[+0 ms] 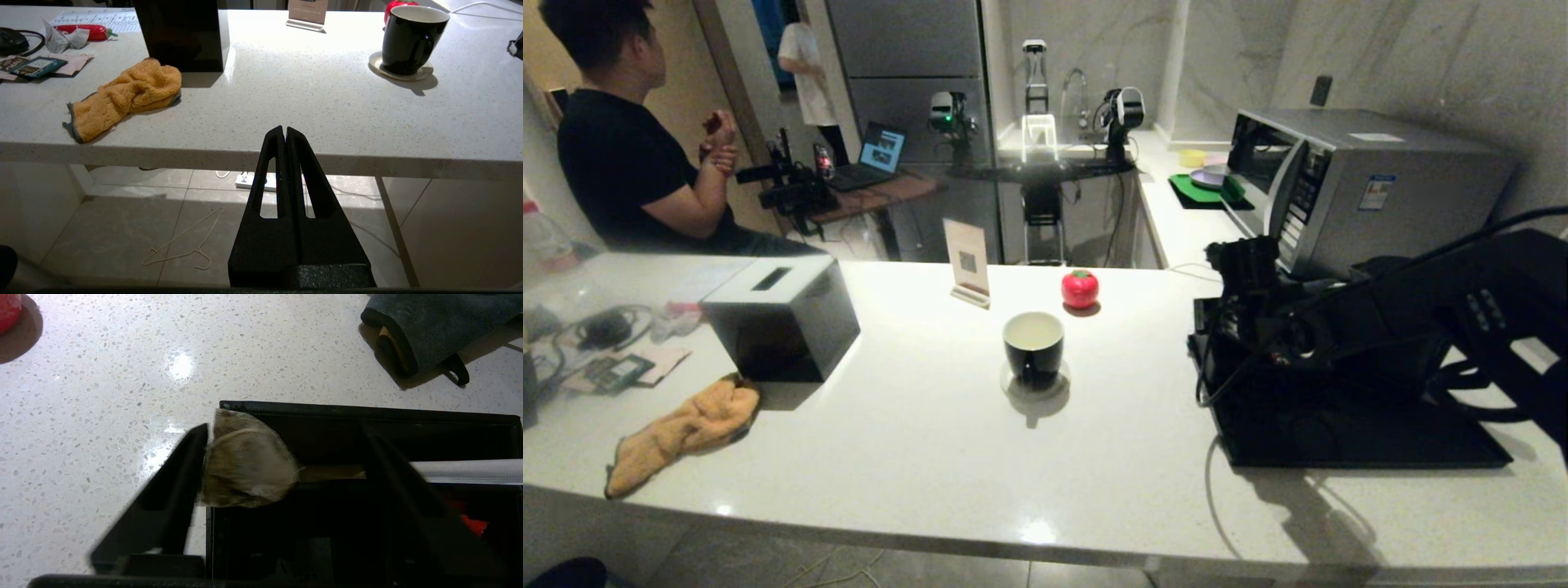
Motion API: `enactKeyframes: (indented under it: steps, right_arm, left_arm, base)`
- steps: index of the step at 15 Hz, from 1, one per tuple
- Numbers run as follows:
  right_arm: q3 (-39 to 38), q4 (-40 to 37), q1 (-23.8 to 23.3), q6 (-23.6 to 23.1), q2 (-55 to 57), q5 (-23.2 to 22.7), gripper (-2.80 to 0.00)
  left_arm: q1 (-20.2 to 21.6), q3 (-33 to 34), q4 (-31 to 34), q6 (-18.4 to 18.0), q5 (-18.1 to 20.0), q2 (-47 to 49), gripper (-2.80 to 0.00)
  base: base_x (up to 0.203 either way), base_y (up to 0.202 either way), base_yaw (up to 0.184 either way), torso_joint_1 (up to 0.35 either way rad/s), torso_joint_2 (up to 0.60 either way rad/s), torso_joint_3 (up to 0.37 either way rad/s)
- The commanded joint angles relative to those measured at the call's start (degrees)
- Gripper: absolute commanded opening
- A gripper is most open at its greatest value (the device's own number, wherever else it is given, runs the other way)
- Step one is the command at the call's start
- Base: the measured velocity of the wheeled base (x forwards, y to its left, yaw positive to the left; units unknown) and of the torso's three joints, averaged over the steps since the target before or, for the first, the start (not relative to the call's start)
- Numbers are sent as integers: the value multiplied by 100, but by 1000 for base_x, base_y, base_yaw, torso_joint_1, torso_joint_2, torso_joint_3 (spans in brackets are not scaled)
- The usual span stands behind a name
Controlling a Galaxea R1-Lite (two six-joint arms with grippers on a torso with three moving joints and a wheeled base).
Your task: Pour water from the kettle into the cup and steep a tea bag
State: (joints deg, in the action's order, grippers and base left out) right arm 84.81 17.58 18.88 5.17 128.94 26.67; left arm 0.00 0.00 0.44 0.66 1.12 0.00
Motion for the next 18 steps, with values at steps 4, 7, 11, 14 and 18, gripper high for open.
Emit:
enactKeyframes:
  steps: [4,7,11,14,18]
  right_arm:
    - [36,0,10,28,8,22,-280]
    - [36,9,19,28,-9,31,-280]
    - [27,2,65,28,-37,40,-280]
    - [36,23,141,28,-61,40,-280]
    - [44,26,186,10,-141,57,-280]
  left_arm:
    - [0,0,0,4,2,0,-280]
    - [0,0,0,4,2,0,-280]
    - [0,0,0,4,2,0,-280]
    - [0,0,0,4,2,5,-280]
    - [0,0,0,4,2,7,-280]
  base:
    - [0,0,0,0,0,0]
    - [0,0,0,0,0,0]
    - [0,0,0,0,0,0]
    - [0,0,0,0,0,0]
    - [0,0,0,0,0,0]
